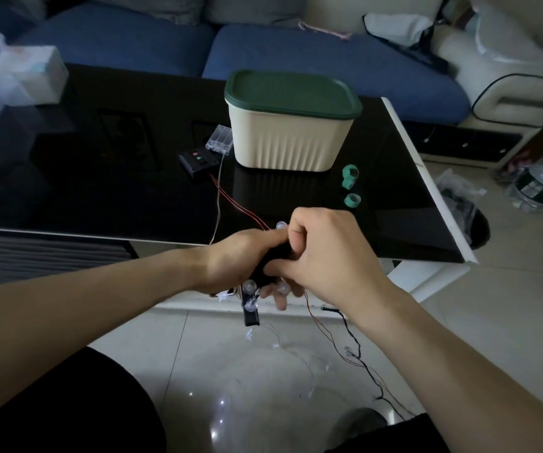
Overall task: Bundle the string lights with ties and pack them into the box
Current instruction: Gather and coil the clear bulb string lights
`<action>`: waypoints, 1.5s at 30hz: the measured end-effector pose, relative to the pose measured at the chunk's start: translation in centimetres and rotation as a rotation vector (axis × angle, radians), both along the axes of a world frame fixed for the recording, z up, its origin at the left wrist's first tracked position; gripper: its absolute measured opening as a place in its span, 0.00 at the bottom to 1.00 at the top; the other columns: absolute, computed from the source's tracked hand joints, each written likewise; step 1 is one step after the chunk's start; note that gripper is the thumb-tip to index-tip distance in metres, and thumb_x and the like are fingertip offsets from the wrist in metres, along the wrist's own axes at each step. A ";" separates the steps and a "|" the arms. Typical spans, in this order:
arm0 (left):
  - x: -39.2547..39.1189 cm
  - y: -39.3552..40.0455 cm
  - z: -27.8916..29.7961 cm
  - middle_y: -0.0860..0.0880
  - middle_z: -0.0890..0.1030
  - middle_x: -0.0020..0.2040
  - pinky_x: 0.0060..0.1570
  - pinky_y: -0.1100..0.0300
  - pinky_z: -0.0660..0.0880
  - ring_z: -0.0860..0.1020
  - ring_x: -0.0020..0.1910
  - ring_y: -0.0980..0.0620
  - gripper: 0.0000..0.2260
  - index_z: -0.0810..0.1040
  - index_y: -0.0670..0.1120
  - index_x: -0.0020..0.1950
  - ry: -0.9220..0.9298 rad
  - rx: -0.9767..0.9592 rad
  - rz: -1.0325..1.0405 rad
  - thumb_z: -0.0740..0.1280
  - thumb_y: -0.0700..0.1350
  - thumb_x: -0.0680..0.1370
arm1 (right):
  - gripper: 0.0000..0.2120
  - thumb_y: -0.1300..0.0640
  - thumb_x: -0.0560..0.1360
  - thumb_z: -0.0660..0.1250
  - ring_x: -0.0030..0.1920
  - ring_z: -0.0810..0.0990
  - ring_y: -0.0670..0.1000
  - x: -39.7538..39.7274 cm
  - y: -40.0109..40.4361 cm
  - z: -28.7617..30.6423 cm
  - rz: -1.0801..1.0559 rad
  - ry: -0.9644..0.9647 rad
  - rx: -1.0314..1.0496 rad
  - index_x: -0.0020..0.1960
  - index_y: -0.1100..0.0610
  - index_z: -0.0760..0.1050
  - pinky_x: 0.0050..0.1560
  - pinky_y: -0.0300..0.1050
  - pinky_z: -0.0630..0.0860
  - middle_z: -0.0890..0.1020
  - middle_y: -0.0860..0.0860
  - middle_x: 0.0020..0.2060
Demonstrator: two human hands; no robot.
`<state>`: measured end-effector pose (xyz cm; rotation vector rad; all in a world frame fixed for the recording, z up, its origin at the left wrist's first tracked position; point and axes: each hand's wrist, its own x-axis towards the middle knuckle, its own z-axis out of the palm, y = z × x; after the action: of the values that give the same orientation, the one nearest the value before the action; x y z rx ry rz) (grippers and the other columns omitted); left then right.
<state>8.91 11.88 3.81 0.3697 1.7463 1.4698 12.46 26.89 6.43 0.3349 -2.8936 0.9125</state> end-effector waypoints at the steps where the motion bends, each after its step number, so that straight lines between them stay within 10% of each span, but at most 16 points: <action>1: -0.1 -0.1 0.0 0.37 0.83 0.39 0.27 0.59 0.65 0.76 0.30 0.45 0.26 0.77 0.34 0.51 0.041 -0.054 -0.027 0.52 0.56 0.84 | 0.25 0.52 0.61 0.84 0.30 0.73 0.44 -0.1 0.2 0.1 0.001 -0.042 0.000 0.31 0.50 0.65 0.30 0.39 0.68 0.73 0.44 0.28; 5: -0.1 -0.9 -0.1 0.42 0.80 0.32 0.26 0.57 0.66 0.73 0.24 0.48 0.21 0.77 0.35 0.44 0.116 -0.156 -0.142 0.58 0.51 0.84 | 0.21 0.45 0.62 0.83 0.25 0.69 0.40 -0.4 1.5 0.2 0.088 -0.398 -0.045 0.36 0.54 0.73 0.27 0.31 0.65 0.74 0.43 0.27; 13: -0.3 -1.3 -0.6 0.50 0.77 0.26 0.18 0.63 0.61 0.68 0.19 0.55 0.14 0.76 0.35 0.48 0.035 -0.276 -0.108 0.58 0.44 0.84 | 0.12 0.43 0.75 0.72 0.41 0.84 0.46 -1.0 4.7 1.0 0.339 -0.801 0.210 0.49 0.51 0.82 0.51 0.47 0.81 0.86 0.47 0.40; 17: -0.9 -1.6 -1.1 0.47 0.74 0.30 0.18 0.62 0.62 0.69 0.22 0.52 0.23 0.80 0.39 0.43 -0.090 -0.162 -0.063 0.55 0.55 0.84 | 0.12 0.49 0.81 0.66 0.35 0.79 0.47 -1.3 5.2 0.6 0.272 -0.695 -0.084 0.44 0.50 0.84 0.45 0.51 0.77 0.82 0.49 0.33; 22: -1.8 -1.5 -2.7 0.45 0.75 0.35 0.26 0.56 0.61 0.73 0.27 0.47 0.36 0.74 0.34 0.59 -0.214 -0.040 -0.177 0.59 0.68 0.77 | 0.12 0.49 0.80 0.68 0.30 0.75 0.46 -1.2 3.6 -0.1 0.243 -0.475 -0.186 0.41 0.53 0.84 0.34 0.40 0.72 0.80 0.51 0.30; 29: -1.6 -1.1 -2.7 0.41 0.73 0.35 0.24 0.60 0.71 0.72 0.23 0.49 0.34 0.72 0.33 0.63 -0.310 0.132 -0.158 0.58 0.64 0.77 | 0.10 0.48 0.76 0.72 0.31 0.76 0.44 -1.4 3.4 -0.6 0.137 -0.304 -0.261 0.41 0.54 0.83 0.36 0.45 0.74 0.84 0.54 0.34; 34: -1.2 -1.1 -1.9 0.43 0.74 0.31 0.24 0.60 0.66 0.72 0.22 0.48 0.31 0.79 0.37 0.49 -0.239 0.106 -0.155 0.54 0.65 0.78 | 0.12 0.49 0.80 0.68 0.31 0.78 0.49 -1.4 3.6 -0.4 0.133 -0.406 -0.306 0.43 0.56 0.81 0.36 0.45 0.75 0.84 0.56 0.34; 40: -1.2 -1.0 -2.5 0.37 0.73 0.43 0.43 0.40 0.67 0.74 0.33 0.43 0.36 0.69 0.34 0.67 -0.154 0.136 -0.153 0.57 0.66 0.78 | 0.13 0.52 0.81 0.65 0.26 0.77 0.47 -1.1 3.4 -0.2 0.149 -0.505 -0.391 0.46 0.61 0.79 0.30 0.40 0.72 0.84 0.52 0.32; 45: -0.5 -0.7 -1.4 0.37 0.75 0.42 0.36 0.54 0.79 0.81 0.35 0.46 0.31 0.72 0.32 0.63 -0.137 0.176 -0.160 0.50 0.59 0.82 | 0.13 0.52 0.81 0.65 0.24 0.73 0.47 -1.2 3.2 -0.1 0.055 -0.593 -0.503 0.46 0.61 0.80 0.29 0.41 0.68 0.83 0.52 0.30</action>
<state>8.38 11.21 2.41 0.4775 1.4506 1.5005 11.30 30.14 6.29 0.1087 -2.9722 1.9787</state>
